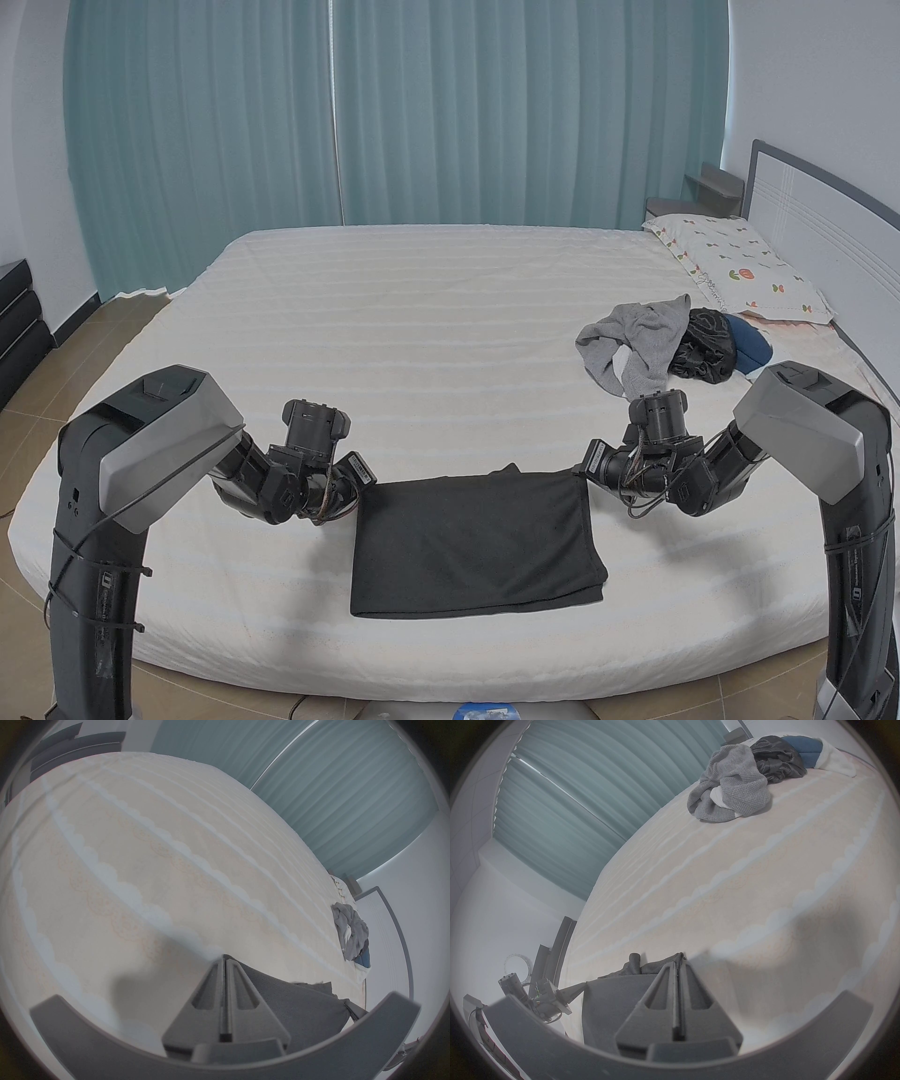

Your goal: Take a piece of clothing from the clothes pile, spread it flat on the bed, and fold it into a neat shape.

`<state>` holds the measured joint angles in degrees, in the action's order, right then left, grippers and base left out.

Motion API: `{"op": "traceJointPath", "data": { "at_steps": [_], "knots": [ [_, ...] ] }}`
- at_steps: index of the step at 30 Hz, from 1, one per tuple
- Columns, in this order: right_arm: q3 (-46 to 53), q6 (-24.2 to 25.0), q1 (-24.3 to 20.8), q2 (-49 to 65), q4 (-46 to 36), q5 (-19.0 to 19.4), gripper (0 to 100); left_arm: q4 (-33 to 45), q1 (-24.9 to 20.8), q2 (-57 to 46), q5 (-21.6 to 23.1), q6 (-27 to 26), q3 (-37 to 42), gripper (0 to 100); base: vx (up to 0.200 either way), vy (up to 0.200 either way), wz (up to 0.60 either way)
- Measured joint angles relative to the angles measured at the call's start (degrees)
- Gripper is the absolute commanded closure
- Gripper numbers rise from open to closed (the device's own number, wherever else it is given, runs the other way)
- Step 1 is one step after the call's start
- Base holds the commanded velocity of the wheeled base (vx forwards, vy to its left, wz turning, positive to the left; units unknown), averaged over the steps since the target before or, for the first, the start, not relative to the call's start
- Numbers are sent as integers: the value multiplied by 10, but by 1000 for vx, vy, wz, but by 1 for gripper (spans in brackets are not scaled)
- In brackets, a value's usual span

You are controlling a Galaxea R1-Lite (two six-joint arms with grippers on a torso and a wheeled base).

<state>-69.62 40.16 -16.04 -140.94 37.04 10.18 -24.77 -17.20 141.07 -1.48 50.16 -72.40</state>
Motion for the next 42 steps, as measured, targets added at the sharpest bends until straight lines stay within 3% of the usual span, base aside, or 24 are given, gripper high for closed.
{"op": "traceJointPath", "data": {
  "at_steps": [6, 7, 10, 11, 20, 27, 37, 42],
  "knots": [
    [0, 0, 0, -1, 0, 0, 100, -2, 5, 0, -8, 1, 1, 100, 0, 0, 0],
    [0, 0, 0, -2, 0, -1, 0, -2, 5, 0, -8, 1, 1, 100, 0, 0, 0],
    [0, 0, 0, -3, 0, -1, 0, -2, 6, 0, -8, 3, 2, 100, 0, 0, 0],
    [0, -1, 0, -3, 0, -1, 0, -2, 6, -1, -8, 3, 2, 0, 0, 0, 0],
    [18, 2, -1, 13, 0, 3, 0, -6, 6, -17, 9, 43, 13, 0, 0, 0, 0],
    [98, 0, 0, 63, 6, 26, 0, -6, 25, -46, 32, 60, 38, 0, 0, 0, 0],
    [318, 9, -14, 157, 69, 56, 0, -41, 40, -117, 84, 68, 192, 0, -20, 0, 0],
    [391, 77, -17, 189, 139, 64, 0, -122, 31, -144, 97, 89, 260, 0, -200, 0, 0]
  ]
}}
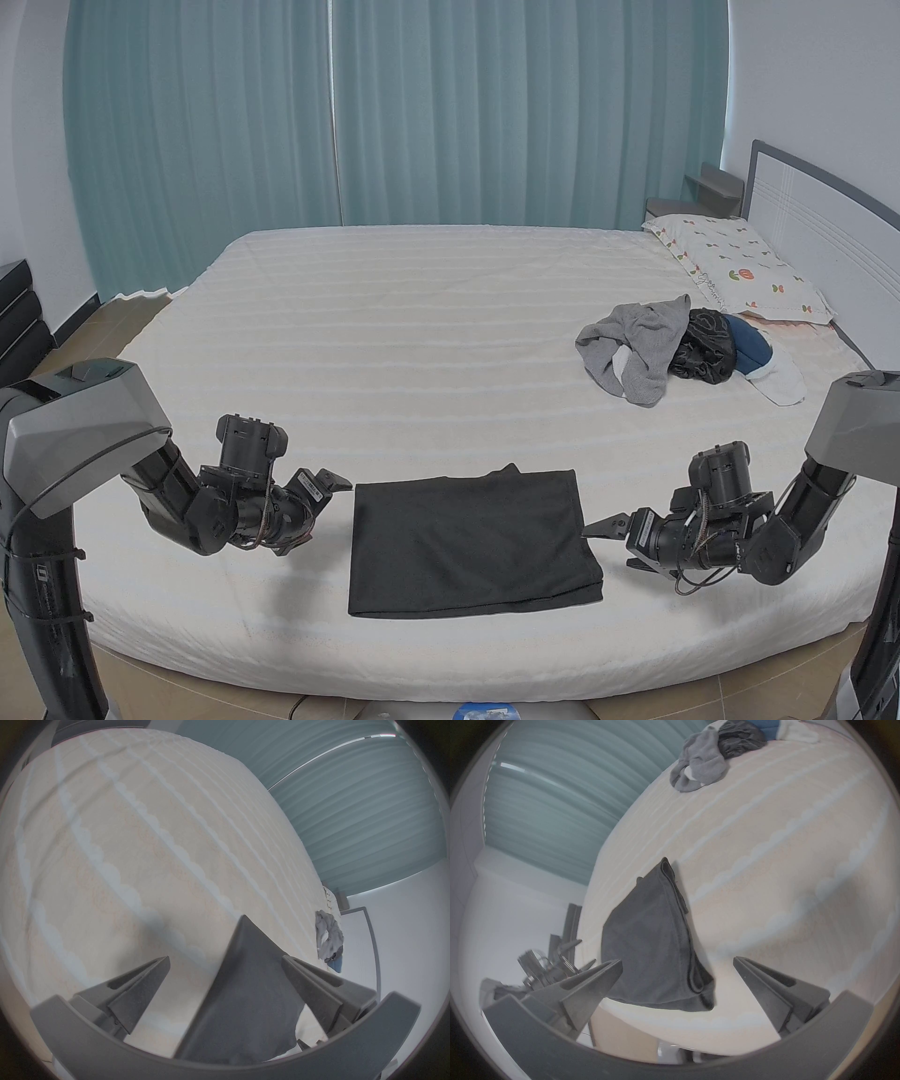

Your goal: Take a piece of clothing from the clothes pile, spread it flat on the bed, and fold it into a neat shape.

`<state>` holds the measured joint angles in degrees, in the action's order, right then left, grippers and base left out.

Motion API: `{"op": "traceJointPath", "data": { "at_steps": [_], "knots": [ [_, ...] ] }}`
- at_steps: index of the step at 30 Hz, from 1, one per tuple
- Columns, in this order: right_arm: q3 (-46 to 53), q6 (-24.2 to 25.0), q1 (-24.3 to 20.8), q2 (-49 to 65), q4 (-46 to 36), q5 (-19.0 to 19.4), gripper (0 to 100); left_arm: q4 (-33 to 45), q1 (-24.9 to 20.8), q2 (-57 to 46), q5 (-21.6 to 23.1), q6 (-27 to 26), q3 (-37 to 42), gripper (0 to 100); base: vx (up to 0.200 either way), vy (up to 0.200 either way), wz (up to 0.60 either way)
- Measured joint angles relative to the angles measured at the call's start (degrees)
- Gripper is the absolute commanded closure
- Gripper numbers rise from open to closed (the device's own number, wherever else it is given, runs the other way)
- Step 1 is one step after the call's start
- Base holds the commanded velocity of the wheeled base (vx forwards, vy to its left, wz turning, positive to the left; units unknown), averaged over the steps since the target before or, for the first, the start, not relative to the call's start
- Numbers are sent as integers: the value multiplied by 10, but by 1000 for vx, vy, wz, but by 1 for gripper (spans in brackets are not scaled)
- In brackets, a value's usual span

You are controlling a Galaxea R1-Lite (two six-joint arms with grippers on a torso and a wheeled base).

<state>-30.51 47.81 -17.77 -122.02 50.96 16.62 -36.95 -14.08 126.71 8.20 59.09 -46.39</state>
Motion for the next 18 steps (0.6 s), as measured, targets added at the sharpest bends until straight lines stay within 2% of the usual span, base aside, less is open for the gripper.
{"op": "traceJointPath", "data": {
  "at_steps": [4, 11, 18],
  "knots": [
    [23, 41, 2, 2, 65, 3, 0, -11, -6, -11, 2, 6, 20, 0, 0, 0, 0],
    [51, 62, 18, -15, 131, 13, 0, -35, -12, -12, 5, -4, 26, 0, 0, 0, 0],
    [62, 84, 23, -43, 193, 17, 0, -77, -10, 16, 10, -122, 15, 0, 0, 0, 0]
  ]
}}
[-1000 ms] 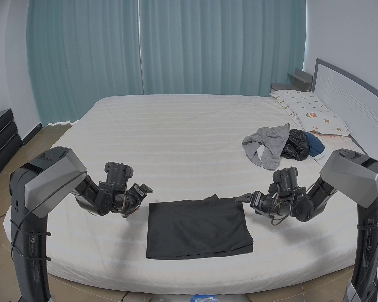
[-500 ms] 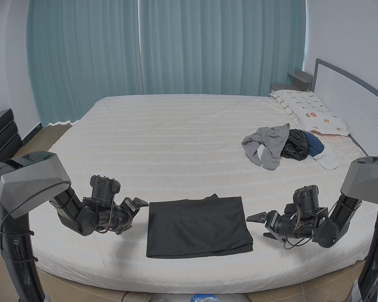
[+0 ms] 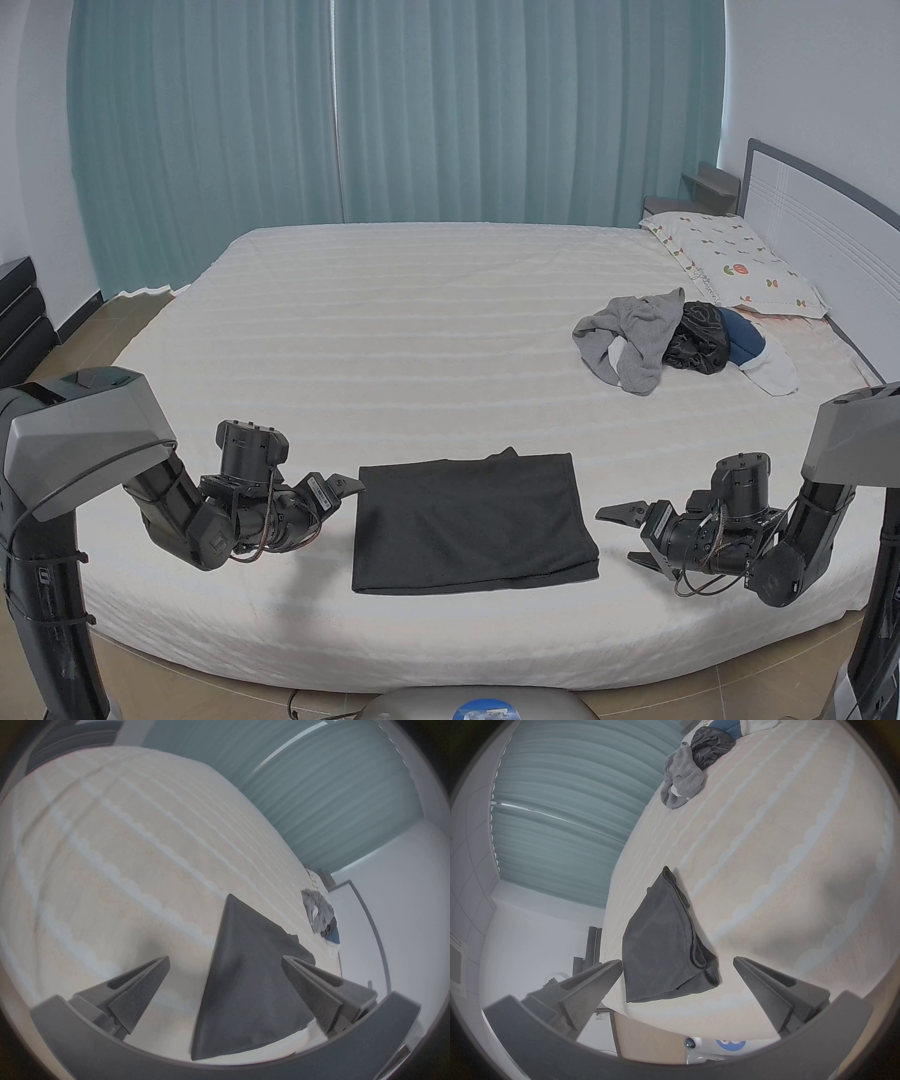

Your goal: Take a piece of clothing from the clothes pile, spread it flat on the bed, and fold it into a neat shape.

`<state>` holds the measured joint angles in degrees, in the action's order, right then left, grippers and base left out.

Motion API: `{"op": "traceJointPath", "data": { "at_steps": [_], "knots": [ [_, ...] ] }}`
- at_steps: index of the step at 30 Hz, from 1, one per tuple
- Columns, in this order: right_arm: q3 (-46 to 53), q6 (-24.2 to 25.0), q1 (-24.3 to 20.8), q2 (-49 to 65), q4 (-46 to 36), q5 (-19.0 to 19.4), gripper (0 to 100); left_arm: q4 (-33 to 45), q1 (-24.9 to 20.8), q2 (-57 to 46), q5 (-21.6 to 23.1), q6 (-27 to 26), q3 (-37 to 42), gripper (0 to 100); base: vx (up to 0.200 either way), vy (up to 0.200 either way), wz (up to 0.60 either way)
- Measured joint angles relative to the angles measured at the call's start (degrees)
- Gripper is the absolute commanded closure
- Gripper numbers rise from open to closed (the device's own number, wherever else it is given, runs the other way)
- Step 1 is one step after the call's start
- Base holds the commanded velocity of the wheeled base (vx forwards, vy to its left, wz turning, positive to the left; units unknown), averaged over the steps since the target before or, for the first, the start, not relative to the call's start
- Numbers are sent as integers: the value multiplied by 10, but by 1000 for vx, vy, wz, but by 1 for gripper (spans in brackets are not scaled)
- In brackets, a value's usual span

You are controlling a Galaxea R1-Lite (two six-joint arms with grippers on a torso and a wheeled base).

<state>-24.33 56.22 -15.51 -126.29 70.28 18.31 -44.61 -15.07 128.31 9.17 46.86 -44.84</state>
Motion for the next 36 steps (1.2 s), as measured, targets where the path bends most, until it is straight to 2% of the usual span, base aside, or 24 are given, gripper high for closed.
{"op": "traceJointPath", "data": {
  "at_steps": [3, 5, 9, 17, 26, 27, 36],
  "knots": [
    [6, 23, 1, -14, 56, 1, 0, -5, 0, 17, 13, -23, -14, 0, 0, 0, 0],
    [11, 38, 4, -23, 88, 1, 0, -6, -1, 27, 39, -32, -27, 0, 0, 0, 0],
    [21, 51, 6, -40, 113, 1, 0, -7, -4, 44, 66, -40, -51, 0, 0, 0, 0],
    [26, 53, 7, -54, 118, 1, 0, -7, -14, 77, 65, -69, -89, 0, 0, 0, 0],
    [27, 51, 4, -59, 120, 0, 0, -8, -29, 107, 33, -78, -112, 0, 0, 0, 0],
    [27, 51, 4, -60, 120, 0, 0, -8, -29, 109, 33, -77, -113, 100, 0, 0, 0],
    [28, 51, 4, -61, 120, 0, 0, -9, -29, 112, 32, -73, -111, 100, 0, 0, 0]
  ]
}}
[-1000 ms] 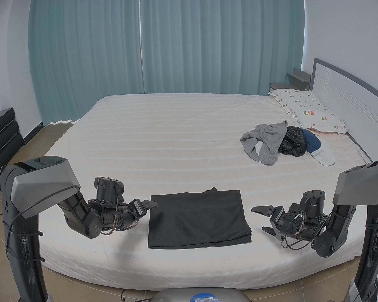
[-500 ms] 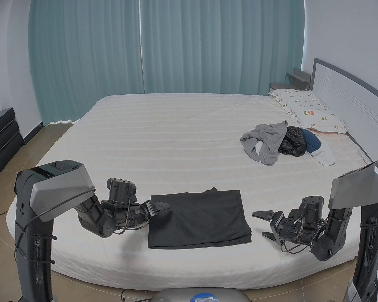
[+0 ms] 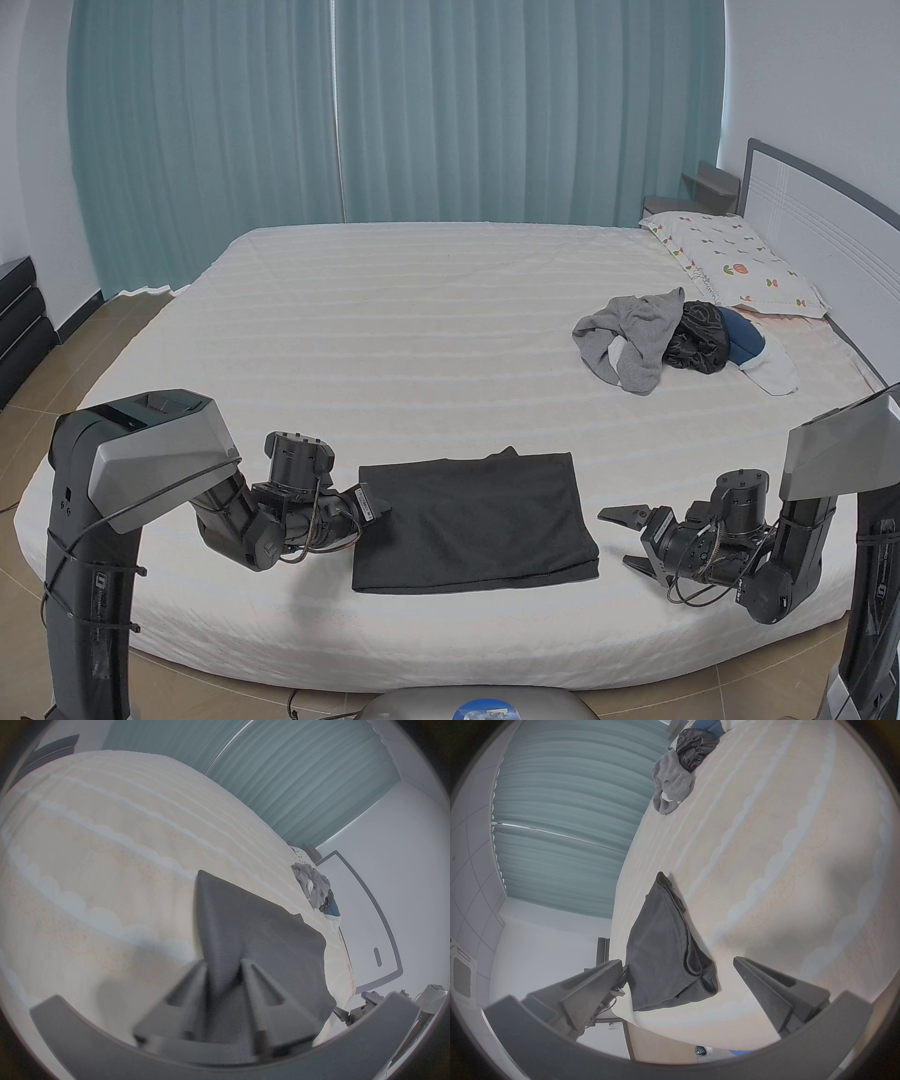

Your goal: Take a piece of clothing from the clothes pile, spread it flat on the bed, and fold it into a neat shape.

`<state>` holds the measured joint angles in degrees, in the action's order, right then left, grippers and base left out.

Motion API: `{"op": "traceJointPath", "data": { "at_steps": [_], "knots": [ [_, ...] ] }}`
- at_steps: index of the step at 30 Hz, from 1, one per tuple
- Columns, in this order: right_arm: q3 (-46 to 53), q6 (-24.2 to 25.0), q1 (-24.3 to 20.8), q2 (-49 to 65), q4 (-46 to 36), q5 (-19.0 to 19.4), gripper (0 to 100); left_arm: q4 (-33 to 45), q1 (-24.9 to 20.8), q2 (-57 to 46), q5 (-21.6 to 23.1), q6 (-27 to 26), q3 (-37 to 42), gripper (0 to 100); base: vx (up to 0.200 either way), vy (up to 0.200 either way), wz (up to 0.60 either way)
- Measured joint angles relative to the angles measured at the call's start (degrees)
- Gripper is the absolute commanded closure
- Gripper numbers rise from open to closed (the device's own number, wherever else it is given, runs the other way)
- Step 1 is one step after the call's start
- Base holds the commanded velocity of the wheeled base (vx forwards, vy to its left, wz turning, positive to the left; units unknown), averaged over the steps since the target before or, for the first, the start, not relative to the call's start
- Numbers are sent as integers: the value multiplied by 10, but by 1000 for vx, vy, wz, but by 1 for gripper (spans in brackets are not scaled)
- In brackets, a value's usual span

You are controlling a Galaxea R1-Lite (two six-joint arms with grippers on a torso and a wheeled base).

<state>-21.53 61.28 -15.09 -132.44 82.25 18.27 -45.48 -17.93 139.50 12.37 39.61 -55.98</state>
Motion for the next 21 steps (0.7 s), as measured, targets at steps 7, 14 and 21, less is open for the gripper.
{"op": "traceJointPath", "data": {
  "at_steps": [7, 14, 21],
  "knots": [
    [-1, 0, 1, 0, 0, 0, 0, -2, 2, -1, -1, 8, 4, 100, 0, 0, 0],
    [-1, 0, 1, 0, 0, 1, 0, -3, 4, -4, -1, 19, 5, 100, 0, 0, 0],
    [-1, 0, 1, 0, 0, 1, 0, -5, 5, -10, -1, 19, 12, 100, 0, 0, 0]
  ]
}}
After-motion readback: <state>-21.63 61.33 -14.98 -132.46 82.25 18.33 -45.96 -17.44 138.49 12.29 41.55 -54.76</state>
